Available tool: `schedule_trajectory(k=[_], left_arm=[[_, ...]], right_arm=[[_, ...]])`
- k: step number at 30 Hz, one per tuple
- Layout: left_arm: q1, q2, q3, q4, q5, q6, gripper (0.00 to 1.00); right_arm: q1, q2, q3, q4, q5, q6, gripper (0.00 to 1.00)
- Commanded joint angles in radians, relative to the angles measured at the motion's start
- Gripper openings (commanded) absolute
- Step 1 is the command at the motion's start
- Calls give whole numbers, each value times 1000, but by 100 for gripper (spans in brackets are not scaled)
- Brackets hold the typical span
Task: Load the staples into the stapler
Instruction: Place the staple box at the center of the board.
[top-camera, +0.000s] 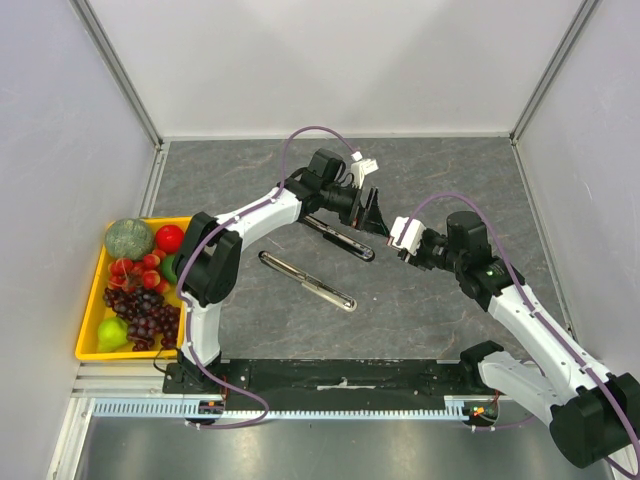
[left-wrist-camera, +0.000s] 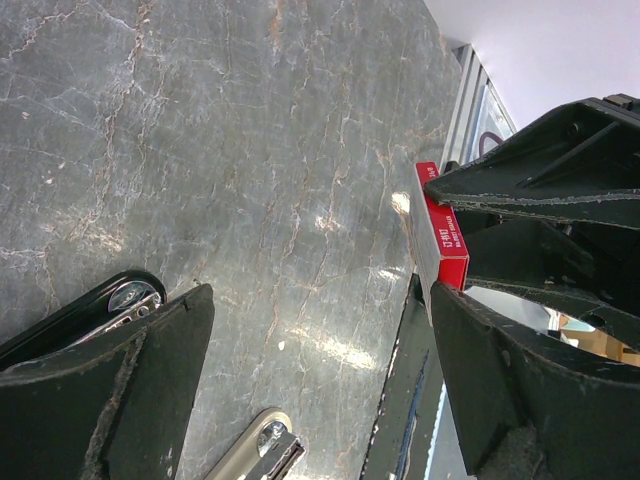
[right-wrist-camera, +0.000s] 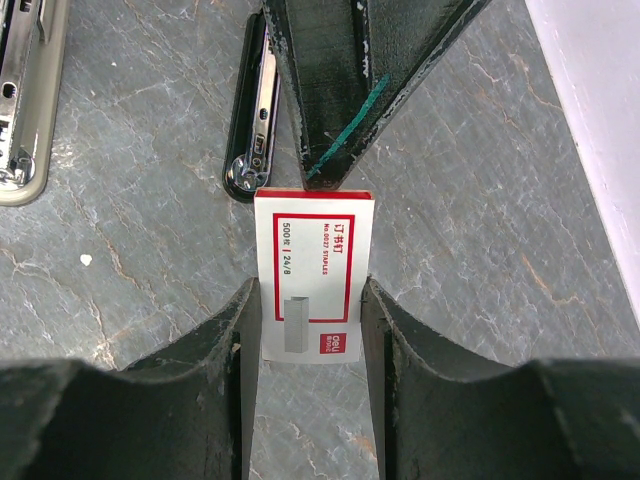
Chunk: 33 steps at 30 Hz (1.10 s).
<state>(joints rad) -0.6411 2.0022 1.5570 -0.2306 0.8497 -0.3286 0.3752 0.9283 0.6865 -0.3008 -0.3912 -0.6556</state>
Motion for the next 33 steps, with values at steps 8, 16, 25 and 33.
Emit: schedule_trajectory(k=[8, 16, 25, 33], left_arm=[[-20, -13, 15, 37, 72, -30, 94], [-25, -3, 8, 43, 86, -32, 94], [-46, 15, 8, 25, 63, -13, 93], [-46, 24, -3, 20, 49, -7, 88]], right_arm=[[2, -6, -4, 51, -9, -15, 38], [1, -6, -2, 52, -5, -13, 38], [1, -6, 1, 54, -8, -10, 38], [1, -9, 10, 57, -11, 1, 38]])
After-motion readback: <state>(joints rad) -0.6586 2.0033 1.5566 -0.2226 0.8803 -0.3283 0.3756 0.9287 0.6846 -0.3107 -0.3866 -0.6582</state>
